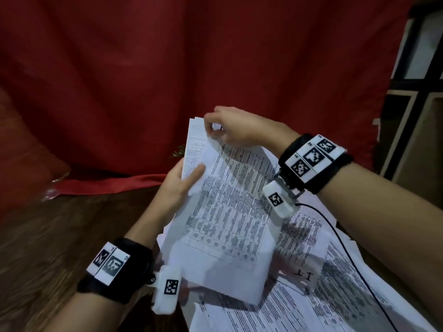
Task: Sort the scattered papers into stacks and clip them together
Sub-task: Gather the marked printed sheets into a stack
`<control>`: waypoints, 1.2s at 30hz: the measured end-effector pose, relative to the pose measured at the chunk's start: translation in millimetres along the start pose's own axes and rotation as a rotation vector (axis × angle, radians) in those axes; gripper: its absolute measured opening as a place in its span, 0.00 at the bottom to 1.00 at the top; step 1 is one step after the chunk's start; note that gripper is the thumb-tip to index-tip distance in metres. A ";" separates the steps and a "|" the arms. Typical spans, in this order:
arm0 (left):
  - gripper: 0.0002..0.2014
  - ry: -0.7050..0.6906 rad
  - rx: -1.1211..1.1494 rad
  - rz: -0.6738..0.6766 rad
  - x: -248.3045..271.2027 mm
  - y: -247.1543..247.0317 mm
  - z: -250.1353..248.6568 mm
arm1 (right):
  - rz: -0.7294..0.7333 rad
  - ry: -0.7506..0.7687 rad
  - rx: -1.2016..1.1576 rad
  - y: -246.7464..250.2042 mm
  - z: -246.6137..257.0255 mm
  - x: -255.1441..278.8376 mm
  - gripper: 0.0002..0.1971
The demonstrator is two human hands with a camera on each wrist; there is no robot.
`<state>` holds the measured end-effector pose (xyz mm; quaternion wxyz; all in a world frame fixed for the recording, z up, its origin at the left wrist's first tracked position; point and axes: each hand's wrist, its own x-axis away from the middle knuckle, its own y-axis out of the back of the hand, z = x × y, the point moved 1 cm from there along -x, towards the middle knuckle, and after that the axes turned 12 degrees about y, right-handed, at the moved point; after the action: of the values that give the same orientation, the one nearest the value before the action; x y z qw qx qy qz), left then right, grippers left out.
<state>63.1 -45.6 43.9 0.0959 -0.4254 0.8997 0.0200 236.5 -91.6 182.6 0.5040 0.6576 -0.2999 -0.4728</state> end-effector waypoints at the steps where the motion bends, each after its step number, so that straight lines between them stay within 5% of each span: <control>1: 0.20 -0.018 -0.046 -0.026 -1.6 -0.6 2.7 | -0.018 0.013 0.013 -2.1 4.1 0.3 0.02; 4: 0.18 -0.060 -0.131 -0.167 -7.0 4.1 4.1 | -0.188 -0.027 0.073 -4.1 5.6 5.8 0.17; 7: 0.16 -0.079 -0.111 -0.270 -7.5 21.4 -0.8 | -0.566 -0.266 0.061 -11.3 -20.7 28.3 0.35; 9: 0.16 -0.092 -0.069 -0.296 -5.7 32.5 -4.3 | -0.735 -0.427 -0.313 -33.6 -41.5 49.4 0.40; 12: 0.15 -0.138 -0.003 -0.333 -10.0 34.4 -5.4 | -0.621 -0.542 -1.180 -80.1 -41.1 68.0 0.45; 14: 0.14 -0.172 0.035 -0.381 -15.2 28.2 -4.4 | -0.571 -0.559 -1.404 -104.3 -35.2 68.5 0.47; 16: 0.16 -0.229 0.074 -0.422 -16.4 22.0 -2.0 | -0.700 -0.570 -1.376 -115.6 -31.0 64.1 0.54; 21: 0.13 -0.309 0.004 -0.428 -8.0 16.4 12.7 | -0.899 -0.409 -1.225 -124.3 -20.3 62.1 0.15; 24: 0.14 -0.389 -0.075 -0.512 -6.0 19.1 12.8 | -0.858 -0.347 -1.313 -119.3 -25.1 67.6 0.20; 29: 0.17 -0.460 -0.117 -0.542 -4.1 18.7 1.5 | -0.693 -0.233 -1.364 -104.9 -38.1 74.3 0.14; 32: 0.15 -0.264 -0.153 -0.408 -7.8 21.9 21.1 | -0.440 -0.294 -1.121 -117.9 -42.9 89.1 0.18; 36: 0.13 -0.184 -0.097 -0.480 -13.1 35.4 31.9 | -0.038 -0.385 -0.852 -120.3 -72.2 117.8 0.17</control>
<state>48.9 -9.3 13.5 0.1587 -0.6273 0.7584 0.0786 337.3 -129.2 34.3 0.6556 0.2976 -0.1549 -0.6765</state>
